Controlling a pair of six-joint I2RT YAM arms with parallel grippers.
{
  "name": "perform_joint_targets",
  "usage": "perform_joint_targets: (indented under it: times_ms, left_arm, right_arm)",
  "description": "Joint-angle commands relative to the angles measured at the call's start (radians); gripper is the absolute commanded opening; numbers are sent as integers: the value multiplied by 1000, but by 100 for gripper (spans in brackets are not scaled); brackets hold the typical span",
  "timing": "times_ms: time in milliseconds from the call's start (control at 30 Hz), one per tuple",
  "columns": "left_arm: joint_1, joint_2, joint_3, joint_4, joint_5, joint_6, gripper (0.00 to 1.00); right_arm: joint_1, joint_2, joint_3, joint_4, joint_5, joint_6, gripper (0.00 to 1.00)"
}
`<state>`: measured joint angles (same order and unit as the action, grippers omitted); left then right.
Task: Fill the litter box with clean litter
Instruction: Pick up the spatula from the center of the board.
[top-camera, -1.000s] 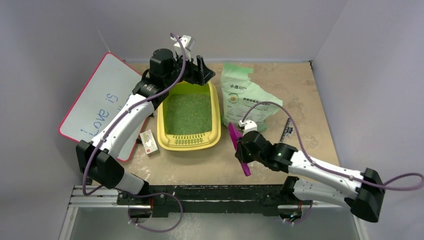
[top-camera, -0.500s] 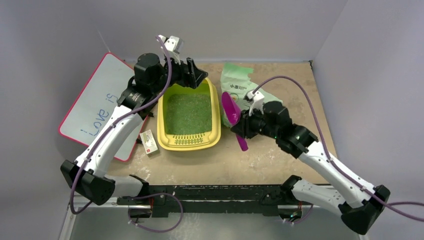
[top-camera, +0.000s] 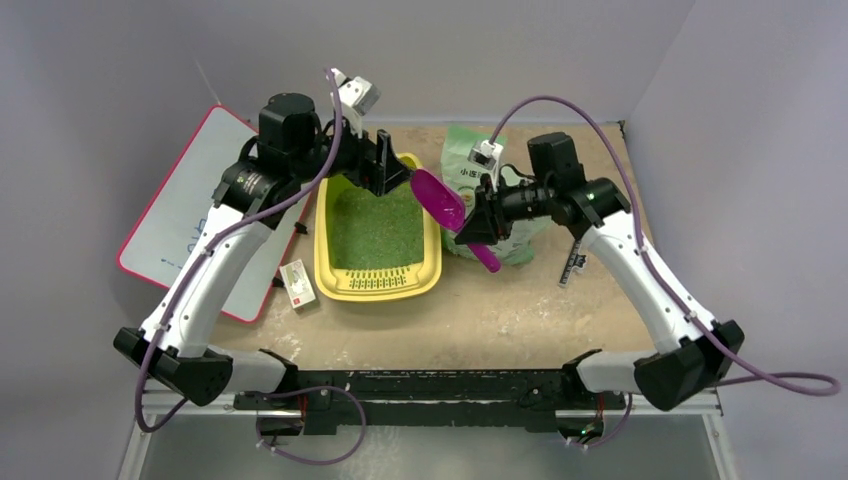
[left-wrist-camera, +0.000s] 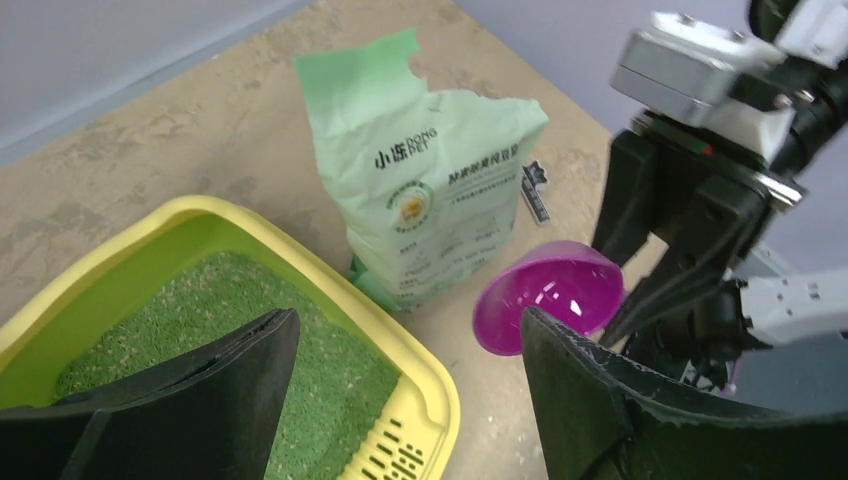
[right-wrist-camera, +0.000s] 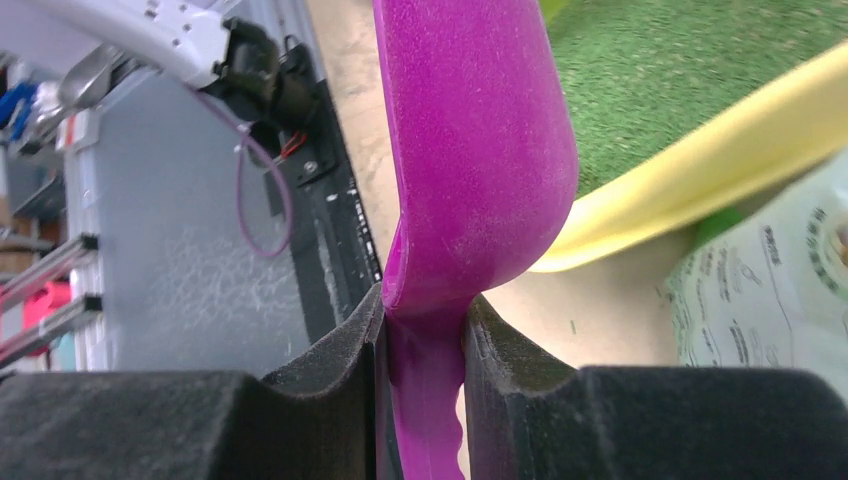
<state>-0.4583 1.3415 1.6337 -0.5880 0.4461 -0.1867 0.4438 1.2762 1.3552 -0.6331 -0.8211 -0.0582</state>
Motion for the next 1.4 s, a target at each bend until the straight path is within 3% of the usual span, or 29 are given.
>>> perform_joint_targets:
  times_ms: [0,100,267,367,467,867,1067,1267,1367]
  left_arm:
    - [6,-54,65,-144,109,122,81]
    - [6,-50,73,-186,149,161,81]
    - [6,-15,99,-344,210,316,78]
    - [6,16,111,-392,212,333,64]
    - [6,47,122,-360,235,296,50]
    - [3,80,86,-210,408,202,49]
    - [-1,84,75,-225,408,210,48]
    - [-51,110,59,-184,312,165,41]
    - [-58,127,66,-164,294,147,31]
  right_arm:
    - [-8,124,162,-286,-179,-250,5]
    - [-13,183,220,-387,-200,-332,6]
    - [-23,190,221,-385,-244,-351,6]
    - [-24,180,218,-373,-276,-353,6]
    - [-25,189,228,-418,-305,-390,5]
    - [-25,176,189,-417,-296,-387,6]
    - [-25,164,166,-371,-298,-350,6]
    - [-25,179,179,-352,-316,-340,7]
    - [-25,182,180,-357,-317,-343,8]
